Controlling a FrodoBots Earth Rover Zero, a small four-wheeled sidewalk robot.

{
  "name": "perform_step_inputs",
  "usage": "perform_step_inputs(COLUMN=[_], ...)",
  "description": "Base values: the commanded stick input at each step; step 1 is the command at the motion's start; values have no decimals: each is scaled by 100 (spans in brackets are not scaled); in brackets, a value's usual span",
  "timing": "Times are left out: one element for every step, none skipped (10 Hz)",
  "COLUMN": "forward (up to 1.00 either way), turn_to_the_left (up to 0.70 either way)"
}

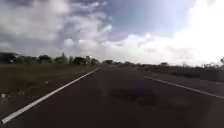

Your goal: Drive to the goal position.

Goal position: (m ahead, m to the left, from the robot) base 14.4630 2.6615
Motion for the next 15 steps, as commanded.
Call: perform_step_inputs(forward=[100, 100, 100, 100, 100, 100, 100, 100, 100, 100, 100, 100, 100, 100, 100], turn_to_the_left=[0, 0, 0, 0, 0, 0, 0, 0, 0, 0, 0, 0, 0, 0, 0])
